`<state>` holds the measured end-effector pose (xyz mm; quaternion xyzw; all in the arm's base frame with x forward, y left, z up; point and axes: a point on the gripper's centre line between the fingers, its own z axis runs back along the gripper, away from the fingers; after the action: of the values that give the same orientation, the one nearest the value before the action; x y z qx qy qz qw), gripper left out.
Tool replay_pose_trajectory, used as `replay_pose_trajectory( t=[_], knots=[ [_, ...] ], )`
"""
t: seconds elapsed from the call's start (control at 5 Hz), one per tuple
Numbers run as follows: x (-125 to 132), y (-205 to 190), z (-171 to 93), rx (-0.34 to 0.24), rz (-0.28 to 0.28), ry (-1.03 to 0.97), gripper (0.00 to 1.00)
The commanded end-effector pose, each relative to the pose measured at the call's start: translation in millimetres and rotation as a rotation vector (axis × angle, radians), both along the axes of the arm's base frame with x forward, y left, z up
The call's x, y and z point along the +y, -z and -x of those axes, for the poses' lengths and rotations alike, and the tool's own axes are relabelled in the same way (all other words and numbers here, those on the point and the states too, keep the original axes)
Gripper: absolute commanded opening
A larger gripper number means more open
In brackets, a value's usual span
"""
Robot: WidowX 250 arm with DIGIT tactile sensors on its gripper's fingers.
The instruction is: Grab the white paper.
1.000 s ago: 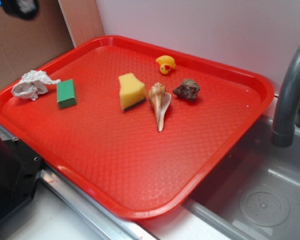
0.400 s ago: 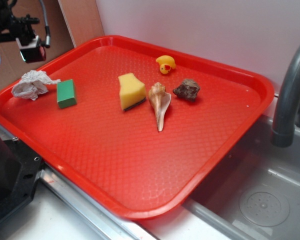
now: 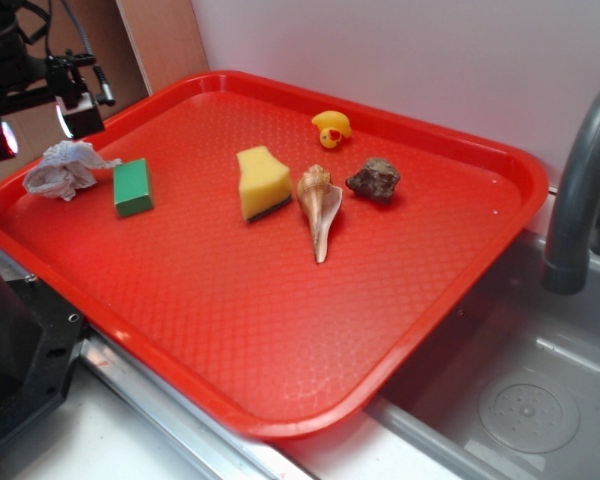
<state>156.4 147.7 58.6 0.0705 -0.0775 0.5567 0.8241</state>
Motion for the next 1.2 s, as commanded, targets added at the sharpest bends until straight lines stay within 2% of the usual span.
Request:
replay_pose_trajectory(
  t=[0.0,0.2,0.4,0.6,0.8,1.0],
  knots=[
    [12,34,9,0.112,-0.027,0.006,1.0],
    [0,32,7,0.112,-0.042,0.043,0.0],
    [-9,6,3,0.073,-0.058,0.142,0.0],
    [-35,-43,-6,0.032,-0.123,0.388,0.0],
    [-78,-94,-6,0.021,-0.088,0.638,0.0],
    [-108,-129,-1,0.047,-0.031,0.889,0.0]
  ],
)
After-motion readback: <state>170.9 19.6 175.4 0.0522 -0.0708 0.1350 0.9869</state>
